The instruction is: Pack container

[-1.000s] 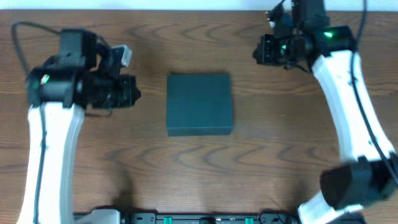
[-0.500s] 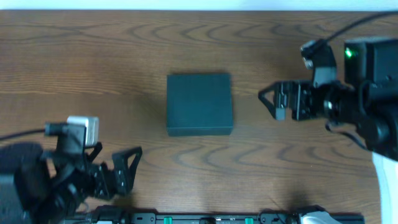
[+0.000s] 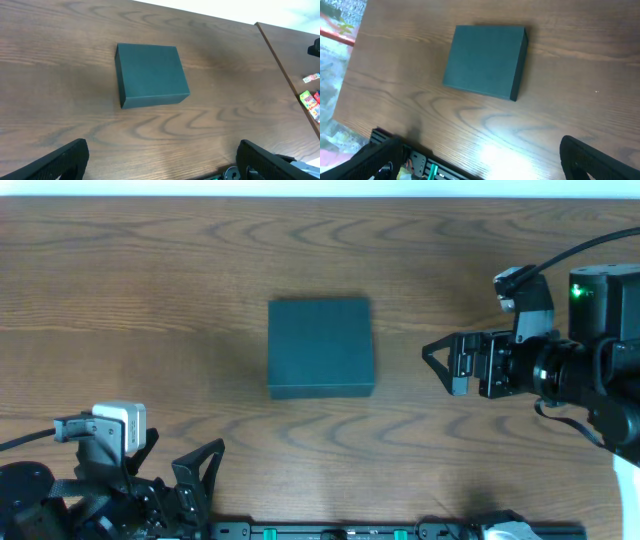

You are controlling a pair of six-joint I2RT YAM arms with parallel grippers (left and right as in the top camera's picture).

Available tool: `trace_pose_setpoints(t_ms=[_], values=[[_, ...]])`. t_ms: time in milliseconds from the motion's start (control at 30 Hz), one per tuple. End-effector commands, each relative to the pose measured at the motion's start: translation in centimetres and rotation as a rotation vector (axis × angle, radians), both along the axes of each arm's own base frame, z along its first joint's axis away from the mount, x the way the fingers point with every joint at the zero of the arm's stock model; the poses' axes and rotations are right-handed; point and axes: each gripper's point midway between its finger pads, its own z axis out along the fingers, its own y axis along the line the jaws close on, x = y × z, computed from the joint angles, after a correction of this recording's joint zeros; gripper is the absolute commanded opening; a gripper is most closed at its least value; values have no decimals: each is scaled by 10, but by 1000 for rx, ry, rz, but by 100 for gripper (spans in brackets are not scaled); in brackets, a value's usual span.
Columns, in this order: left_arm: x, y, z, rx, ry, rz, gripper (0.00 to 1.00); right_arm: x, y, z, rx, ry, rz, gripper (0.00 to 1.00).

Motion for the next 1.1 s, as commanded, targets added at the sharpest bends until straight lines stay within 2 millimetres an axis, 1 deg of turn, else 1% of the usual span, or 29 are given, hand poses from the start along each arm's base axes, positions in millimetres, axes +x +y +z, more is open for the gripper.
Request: trace_pose_setpoints(t_ms=[0, 233, 300, 400, 500, 600, 667, 700, 733, 800, 833, 867, 1067], values=[[0, 1, 1, -5, 4, 8, 95, -2, 1, 3, 0, -10, 8, 99], [0, 2, 0, 10, 1, 9, 95, -2, 1, 3, 0, -10, 8, 99], [-1, 15, -5, 81, -10, 52, 95, -2, 1, 3, 0, -10, 8, 99], [-6, 27, -11, 123, -48, 116, 95, -2, 1, 3, 0, -10, 8, 99], [-3, 40, -19, 153, -113, 194, 95, -2, 1, 3, 0, -10, 8, 99], [3, 51, -35, 173, -176, 264, 95, -2, 1, 3, 0, -10, 8, 99], [11, 55, -52, 175, -216, 297, 95, -2, 1, 3, 0, -10, 8, 99], [16, 59, -65, 179, -233, 318, 95, -2, 1, 3, 0, -10, 8, 99], [24, 61, -82, 180, -252, 335, 95, -2, 1, 3, 0, -10, 8, 99], [37, 65, -109, 168, -264, 358, 95, -2, 1, 3, 0, -10, 8, 99], [43, 66, -119, 161, -265, 367, 95, -2, 1, 3, 0, -10, 8, 99], [52, 68, -134, 148, -265, 381, 95, -2, 1, 3, 0, -10, 8, 99], [92, 73, -198, 105, -292, 412, 95, -2, 1, 3, 0, -10, 8, 99]])
